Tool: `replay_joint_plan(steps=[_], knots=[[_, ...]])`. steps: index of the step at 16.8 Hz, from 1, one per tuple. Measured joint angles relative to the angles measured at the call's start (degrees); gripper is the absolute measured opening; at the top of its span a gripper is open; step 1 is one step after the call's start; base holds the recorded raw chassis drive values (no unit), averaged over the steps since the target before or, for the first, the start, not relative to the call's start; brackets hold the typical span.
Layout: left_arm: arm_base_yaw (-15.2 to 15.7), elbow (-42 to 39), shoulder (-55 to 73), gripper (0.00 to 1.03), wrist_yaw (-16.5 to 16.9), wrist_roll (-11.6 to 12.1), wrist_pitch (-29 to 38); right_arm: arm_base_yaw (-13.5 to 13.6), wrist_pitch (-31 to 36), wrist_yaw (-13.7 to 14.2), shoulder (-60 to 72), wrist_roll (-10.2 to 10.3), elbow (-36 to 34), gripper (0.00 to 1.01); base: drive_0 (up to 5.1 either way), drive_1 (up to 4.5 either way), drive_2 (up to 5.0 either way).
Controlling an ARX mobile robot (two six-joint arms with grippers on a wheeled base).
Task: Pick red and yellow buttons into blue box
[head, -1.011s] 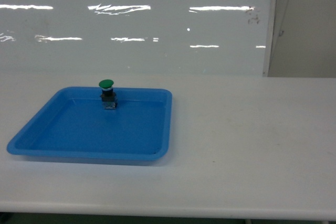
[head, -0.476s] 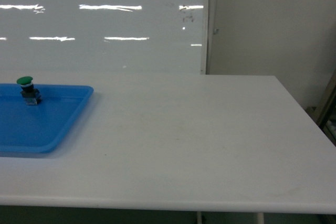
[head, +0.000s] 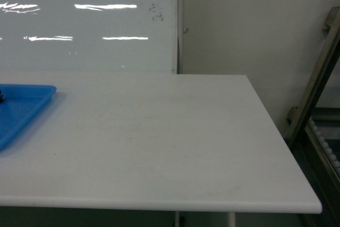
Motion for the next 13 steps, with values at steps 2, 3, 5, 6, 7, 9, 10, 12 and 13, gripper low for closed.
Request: replay_joint_plan(steps=[2, 3, 5, 6, 7, 9, 10, 12, 13], knots=[[-0.02, 0.0, -0.02, 0.25, 0.0, 0.0, 0.0, 0.0, 0.07, 0.0, -0.02, 0.0, 0.0, 0.29, 5.1, -2.32, -2.3], [0.0, 0.0, 0.0, 0.25, 0.0, 0.0, -0.04, 0.0, 0.0, 0.0, 0.0, 0.0, 0.0, 0.29, 5.0, -2.32, -2.3], [0.0, 0.0, -0.07, 0.25, 0.0, 0.0, 0.07, 0.0, 0.13, 0.0, -0.02, 0.0, 0.0, 0.29, 4.8, -3.55, -1.1], [0.0, 0.0, 0.09, 0.25, 0.0, 0.0, -0.15, 0.0, -0.09, 0.0, 0.09, 0.0, -0.04, 0.29, 4.6, -4.0, -0.6], [0.0, 0.0, 0.13, 0.25, 0.0, 0.0, -0.17, 0.0, 0.04, 0.0, 0.0, 0.0, -0.04, 0.29, 4.5, -4.04, -0.6], [0.0, 0.0, 0.04, 0.25, 0.02, 0.0, -0.09, 0.0, -0.02, 0.0, 0.04, 0.0, -0.07, 0.29, 4.5, -4.12, -0.7], [0.0, 0.0, 0.02, 0.25, 0.0, 0.0, 0.02, 0.0, 0.13, -0.02, 0.04, 0.0, -0.07, 0.29, 4.4, -4.15, -0.7], [0.0, 0.0, 0.04, 0.25, 0.0, 0.0, -0.02, 0.0, 0.02, 0.0, 0.04, 0.0, -0.07, 0.29, 4.6, -3.96, -0.6], [-0.02, 0.0, -0.02, 0.25, 0.11, 0.0, 0.04, 0.0, 0.09, -0.02, 0.04, 0.0, -0.07, 0.29, 4.6, -4.0, -0.6]])
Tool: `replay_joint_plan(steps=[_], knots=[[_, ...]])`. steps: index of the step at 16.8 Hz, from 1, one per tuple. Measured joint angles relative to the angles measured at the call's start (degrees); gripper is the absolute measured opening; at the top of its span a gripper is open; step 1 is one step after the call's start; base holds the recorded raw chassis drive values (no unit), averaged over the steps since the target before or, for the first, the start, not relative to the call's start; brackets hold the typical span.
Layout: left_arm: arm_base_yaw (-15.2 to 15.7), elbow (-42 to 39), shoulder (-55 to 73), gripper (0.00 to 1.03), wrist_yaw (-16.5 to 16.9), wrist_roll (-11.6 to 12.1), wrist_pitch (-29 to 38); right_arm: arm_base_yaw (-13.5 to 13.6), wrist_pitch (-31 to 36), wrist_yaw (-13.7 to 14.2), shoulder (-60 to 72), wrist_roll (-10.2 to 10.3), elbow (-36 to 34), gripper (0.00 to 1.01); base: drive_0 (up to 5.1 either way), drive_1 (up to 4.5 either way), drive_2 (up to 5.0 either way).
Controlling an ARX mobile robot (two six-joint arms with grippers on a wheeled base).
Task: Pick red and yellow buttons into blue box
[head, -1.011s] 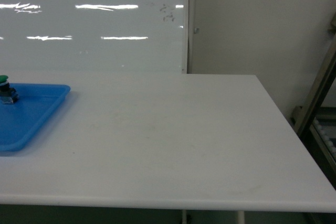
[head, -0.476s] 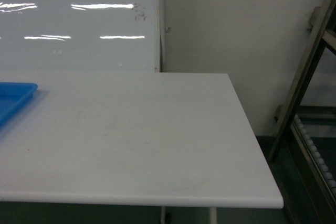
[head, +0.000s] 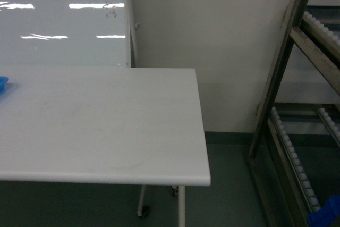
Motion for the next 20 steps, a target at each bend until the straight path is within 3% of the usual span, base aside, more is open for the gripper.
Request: replay_joint_plan(steps=[20], knots=[[0.07, 0.0, 0.02, 0.25, -0.07, 0.0, -0.04, 0.0, 0.0, 0.02, -0.04, 0.0, -0.02, 0.29, 4.7, -3.82, -0.9]])
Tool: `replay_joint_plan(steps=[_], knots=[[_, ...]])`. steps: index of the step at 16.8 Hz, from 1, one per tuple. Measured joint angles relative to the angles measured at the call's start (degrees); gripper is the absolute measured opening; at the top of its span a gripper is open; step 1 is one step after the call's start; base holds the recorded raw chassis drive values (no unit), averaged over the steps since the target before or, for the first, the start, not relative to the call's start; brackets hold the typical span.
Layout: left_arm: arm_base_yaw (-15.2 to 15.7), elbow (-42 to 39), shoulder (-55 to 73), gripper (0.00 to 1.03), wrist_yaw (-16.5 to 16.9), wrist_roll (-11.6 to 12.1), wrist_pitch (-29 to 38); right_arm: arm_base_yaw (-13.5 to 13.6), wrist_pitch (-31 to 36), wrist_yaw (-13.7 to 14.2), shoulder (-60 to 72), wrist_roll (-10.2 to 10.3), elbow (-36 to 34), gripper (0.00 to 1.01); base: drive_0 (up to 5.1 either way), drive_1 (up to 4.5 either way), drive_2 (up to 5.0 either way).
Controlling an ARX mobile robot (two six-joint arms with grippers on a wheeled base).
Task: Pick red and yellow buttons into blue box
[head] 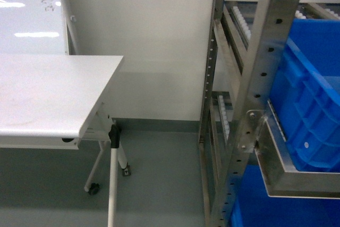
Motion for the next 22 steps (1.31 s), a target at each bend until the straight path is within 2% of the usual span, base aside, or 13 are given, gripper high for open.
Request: replay_joint_plan(steps=[22], knots=[[-0.04, 0.0, 0.04, 0.25, 0.11, 0.0, -0.02, 0.0, -0.04, 0.17, 0.0, 0.0, 0.0, 0.29, 5.0, -2.56, -2.2]])
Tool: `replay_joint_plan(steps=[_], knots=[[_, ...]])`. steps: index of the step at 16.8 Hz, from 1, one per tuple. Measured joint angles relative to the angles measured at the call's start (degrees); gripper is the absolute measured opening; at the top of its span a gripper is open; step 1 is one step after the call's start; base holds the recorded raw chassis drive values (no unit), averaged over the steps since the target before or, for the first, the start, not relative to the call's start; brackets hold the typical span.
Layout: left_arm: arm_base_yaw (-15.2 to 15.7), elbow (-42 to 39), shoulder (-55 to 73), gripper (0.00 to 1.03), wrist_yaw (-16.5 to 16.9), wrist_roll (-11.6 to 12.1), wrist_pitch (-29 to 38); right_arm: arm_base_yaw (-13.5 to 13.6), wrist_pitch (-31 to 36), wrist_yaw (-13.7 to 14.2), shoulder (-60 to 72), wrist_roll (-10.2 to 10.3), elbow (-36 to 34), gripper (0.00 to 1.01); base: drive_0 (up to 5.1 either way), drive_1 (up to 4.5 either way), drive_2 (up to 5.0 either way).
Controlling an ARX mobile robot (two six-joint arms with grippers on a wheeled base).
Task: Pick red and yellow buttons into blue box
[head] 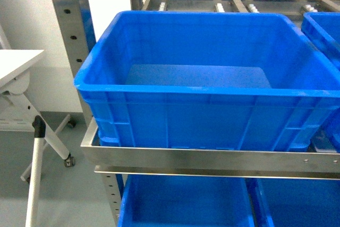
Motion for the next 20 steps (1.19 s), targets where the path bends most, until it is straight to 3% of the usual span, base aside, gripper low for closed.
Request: replay_joint_plan(steps=[20], knots=[[0.0, 0.0, 0.0, 0.25, 0.02, 0.0, 0.0, 0.0, 0.0, -0.02, -0.02, 0.0, 0.0, 0.29, 5.0, -2.42, -2.4]])
